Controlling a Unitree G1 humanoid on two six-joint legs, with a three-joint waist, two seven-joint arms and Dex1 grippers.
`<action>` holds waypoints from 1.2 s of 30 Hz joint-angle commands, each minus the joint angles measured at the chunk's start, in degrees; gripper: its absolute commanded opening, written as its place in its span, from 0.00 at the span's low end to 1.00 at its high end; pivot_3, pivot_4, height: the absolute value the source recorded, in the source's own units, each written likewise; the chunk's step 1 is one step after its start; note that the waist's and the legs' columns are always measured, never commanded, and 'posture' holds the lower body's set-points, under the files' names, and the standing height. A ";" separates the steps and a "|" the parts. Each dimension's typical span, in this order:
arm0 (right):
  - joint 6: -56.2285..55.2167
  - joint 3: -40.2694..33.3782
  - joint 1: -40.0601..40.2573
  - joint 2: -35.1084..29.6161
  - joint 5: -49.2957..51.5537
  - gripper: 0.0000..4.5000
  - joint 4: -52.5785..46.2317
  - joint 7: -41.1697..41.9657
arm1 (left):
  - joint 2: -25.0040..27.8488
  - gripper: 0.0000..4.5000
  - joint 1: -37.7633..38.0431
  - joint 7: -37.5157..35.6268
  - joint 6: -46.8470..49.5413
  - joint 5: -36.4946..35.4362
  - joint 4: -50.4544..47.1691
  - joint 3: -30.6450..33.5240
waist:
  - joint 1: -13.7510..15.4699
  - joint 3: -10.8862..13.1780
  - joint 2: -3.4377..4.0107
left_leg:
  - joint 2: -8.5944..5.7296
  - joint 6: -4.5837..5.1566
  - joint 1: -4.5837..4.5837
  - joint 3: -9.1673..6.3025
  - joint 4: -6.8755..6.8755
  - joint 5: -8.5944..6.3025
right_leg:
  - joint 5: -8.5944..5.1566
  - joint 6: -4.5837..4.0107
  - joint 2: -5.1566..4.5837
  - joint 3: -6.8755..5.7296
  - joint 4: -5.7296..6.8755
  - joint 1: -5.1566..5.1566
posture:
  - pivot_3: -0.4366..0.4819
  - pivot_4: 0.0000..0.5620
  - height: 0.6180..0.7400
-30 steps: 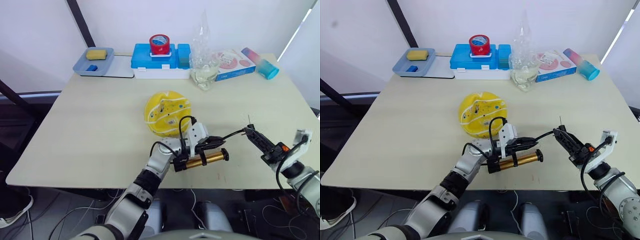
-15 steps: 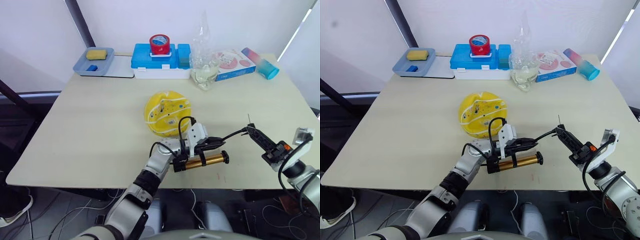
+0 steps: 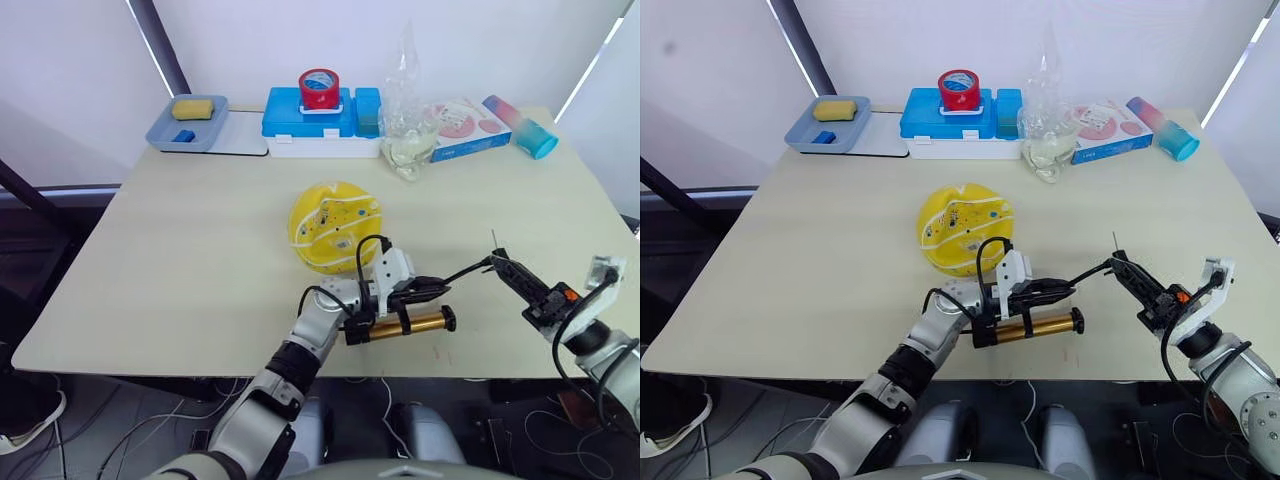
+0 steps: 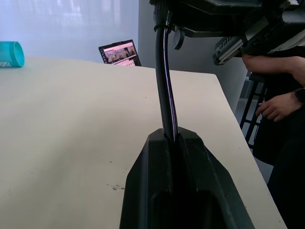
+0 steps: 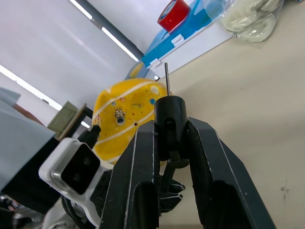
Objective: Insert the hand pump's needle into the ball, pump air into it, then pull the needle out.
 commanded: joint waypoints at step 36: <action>-35.01 4.70 -0.48 -11.63 -40.25 0.07 3.12 29.30 | 29.57 0.98 -0.62 17.39 38.90 -5.87 -44.27 19.82 | -0.03 0.04 -0.06 | -0.02 -0.02 0.07 0.03 0.02 0.01 | -0.01 0.02 0.09 0.01 0.02 0.04 | 0.48 0.27 0.97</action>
